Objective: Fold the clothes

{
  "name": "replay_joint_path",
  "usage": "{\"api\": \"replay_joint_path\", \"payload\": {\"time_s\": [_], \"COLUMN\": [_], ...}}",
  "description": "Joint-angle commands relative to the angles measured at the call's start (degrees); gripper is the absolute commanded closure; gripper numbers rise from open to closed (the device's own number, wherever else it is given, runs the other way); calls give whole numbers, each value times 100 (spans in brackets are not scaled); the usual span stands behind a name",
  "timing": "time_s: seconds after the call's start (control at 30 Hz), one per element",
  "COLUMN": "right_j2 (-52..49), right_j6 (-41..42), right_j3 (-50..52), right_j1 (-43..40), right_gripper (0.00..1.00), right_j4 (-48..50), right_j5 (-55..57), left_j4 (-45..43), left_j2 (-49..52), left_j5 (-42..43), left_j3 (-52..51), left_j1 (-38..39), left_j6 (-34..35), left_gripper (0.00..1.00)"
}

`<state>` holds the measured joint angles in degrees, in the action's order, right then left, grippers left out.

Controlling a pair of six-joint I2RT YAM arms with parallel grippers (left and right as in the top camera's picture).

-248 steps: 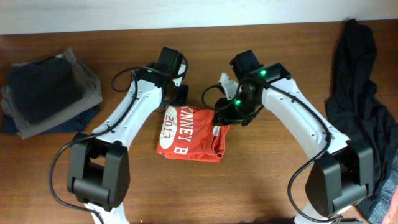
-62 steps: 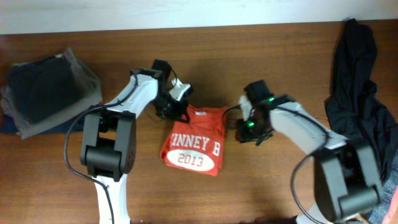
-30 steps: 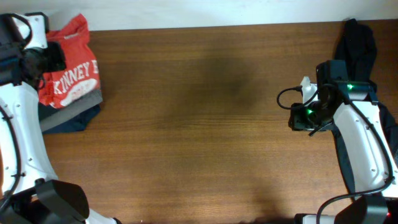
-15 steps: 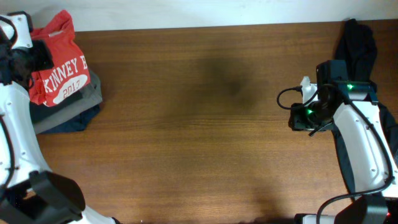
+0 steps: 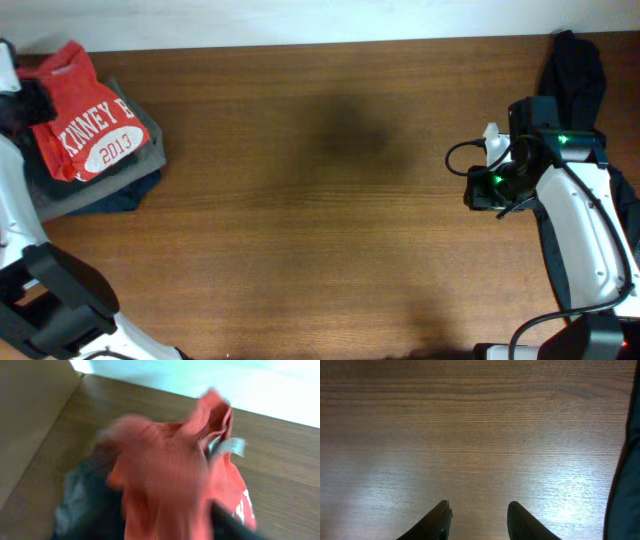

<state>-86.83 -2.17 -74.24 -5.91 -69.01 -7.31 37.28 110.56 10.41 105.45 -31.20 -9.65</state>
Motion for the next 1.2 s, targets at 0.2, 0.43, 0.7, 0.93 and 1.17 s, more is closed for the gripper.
{"api": "replay_joint_path", "payload": {"time_s": [0.2, 0.43, 0.7, 0.93, 1.17], "right_j2": [63, 63, 63, 63, 63], "right_j6": [-42, -39, -39, -39, -37], "right_j3": [-55, -55, -55, -55, -57], "right_j1": [-22, -22, -22, -20, -15], "right_gripper": [58, 58, 58, 58, 58], "right_j4": [-20, -20, -24, -46, -70], "right_j5": [50, 50, 46, 46, 28], "left_j4": [179, 216, -52, -654, -992], "left_j2": [136, 136, 190, 546, 872], "left_j5": [444, 1045, 1239, 1255, 2096], "left_j3": [94, 94, 94, 94, 94], "left_j1": [-728, -658, -125, 94, 293], "left_j6": [315, 315, 433, 968, 1014], "left_gripper": [1, 1, 1, 1, 1]}}
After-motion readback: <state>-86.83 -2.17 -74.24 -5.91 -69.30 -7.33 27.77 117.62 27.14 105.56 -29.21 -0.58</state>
